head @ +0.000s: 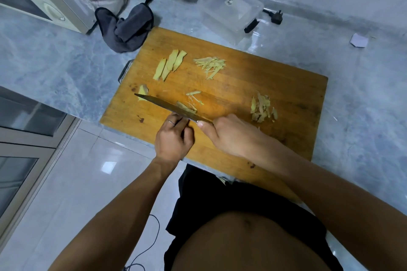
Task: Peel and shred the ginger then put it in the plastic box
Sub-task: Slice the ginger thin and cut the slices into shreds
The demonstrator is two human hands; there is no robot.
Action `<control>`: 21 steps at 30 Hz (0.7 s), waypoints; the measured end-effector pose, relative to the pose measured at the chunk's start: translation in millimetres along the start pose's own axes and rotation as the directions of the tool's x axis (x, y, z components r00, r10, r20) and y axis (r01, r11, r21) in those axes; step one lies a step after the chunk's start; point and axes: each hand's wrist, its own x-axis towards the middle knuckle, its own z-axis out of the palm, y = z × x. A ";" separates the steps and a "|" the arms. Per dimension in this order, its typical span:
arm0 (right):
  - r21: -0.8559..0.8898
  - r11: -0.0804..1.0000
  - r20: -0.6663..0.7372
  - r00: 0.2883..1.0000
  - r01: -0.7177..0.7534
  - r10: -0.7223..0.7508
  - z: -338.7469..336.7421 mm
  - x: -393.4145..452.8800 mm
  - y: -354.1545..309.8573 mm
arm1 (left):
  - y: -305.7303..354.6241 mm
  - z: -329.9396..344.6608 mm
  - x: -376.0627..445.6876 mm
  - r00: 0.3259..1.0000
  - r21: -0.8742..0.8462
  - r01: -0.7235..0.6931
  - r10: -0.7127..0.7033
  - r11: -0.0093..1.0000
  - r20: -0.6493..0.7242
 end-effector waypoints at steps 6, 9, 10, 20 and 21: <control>-0.006 1.000 -0.006 1.000 -0.014 0.014 10.4 -1.3 -1.7 | 3.4 -2.6 0.0 1.000 0.004 0.013 -0.013 1.000 -0.024; -0.003 1.000 -0.019 0.999 -0.026 0.026 15.5 2.9 -3.7 | 4.1 -3.8 0.1 1.000 0.004 0.017 -0.017 1.000 -0.018; 0.004 1.000 -0.021 0.999 -0.025 0.025 16.8 5.6 -4.5 | 3.4 -3.6 -0.3 1.000 0.008 0.020 -0.020 1.000 -0.014; 0.038 0.999 -0.035 0.999 -0.015 0.016 13.4 10.4 -3.0 | -0.1 -2.2 -1.6 1.000 0.017 0.012 -0.013 1.000 0.020; 0.029 0.999 -0.032 0.999 -0.017 0.018 12.1 9.2 -2.7 | -0.4 -2.0 -1.6 1.000 0.016 0.013 -0.013 1.000 0.028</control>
